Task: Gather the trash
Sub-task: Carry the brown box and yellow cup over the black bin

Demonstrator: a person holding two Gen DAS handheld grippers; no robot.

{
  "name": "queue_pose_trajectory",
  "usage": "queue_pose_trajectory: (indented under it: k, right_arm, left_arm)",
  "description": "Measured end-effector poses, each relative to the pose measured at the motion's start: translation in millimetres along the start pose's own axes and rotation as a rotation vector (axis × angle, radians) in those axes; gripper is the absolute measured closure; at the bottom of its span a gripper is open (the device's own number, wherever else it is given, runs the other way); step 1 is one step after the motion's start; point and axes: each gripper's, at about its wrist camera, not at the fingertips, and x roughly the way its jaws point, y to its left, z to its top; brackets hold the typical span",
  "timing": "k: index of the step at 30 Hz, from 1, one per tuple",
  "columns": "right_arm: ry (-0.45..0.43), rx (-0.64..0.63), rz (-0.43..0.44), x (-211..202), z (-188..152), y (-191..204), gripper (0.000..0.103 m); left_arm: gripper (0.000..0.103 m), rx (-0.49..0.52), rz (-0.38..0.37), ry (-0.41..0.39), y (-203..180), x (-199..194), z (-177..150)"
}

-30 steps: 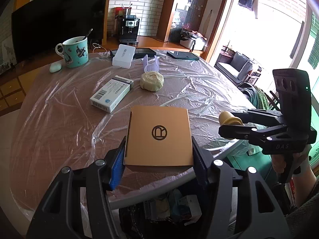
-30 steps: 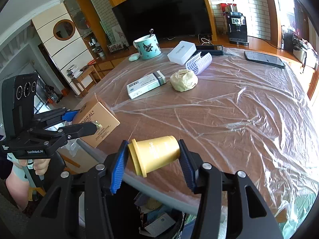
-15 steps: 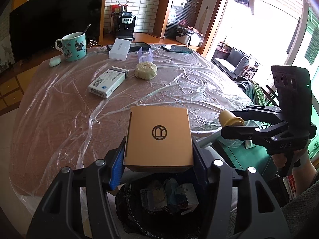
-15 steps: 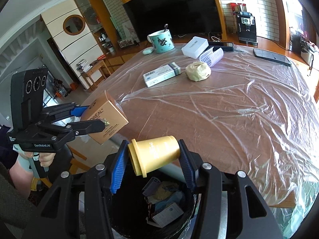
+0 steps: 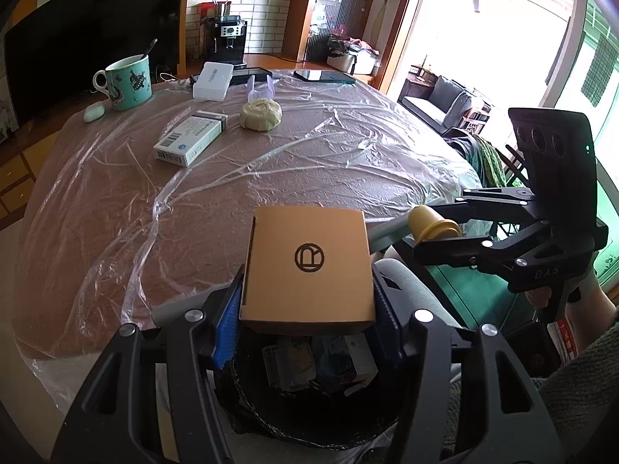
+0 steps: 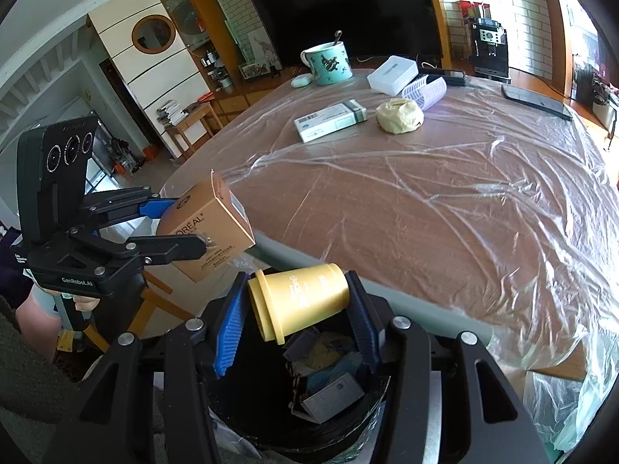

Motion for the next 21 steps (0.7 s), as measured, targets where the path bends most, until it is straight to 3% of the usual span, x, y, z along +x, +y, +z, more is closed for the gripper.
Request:
queue_pose_trajectory:
  k: [21]
  right_arm:
    - [0.054, -0.013, -0.005, 7.7, -20.0, 6.8, 0.054]
  left_arm:
    - [0.044, 0.076, 0.011, 0.037, -23.2, 3.0, -23.1]
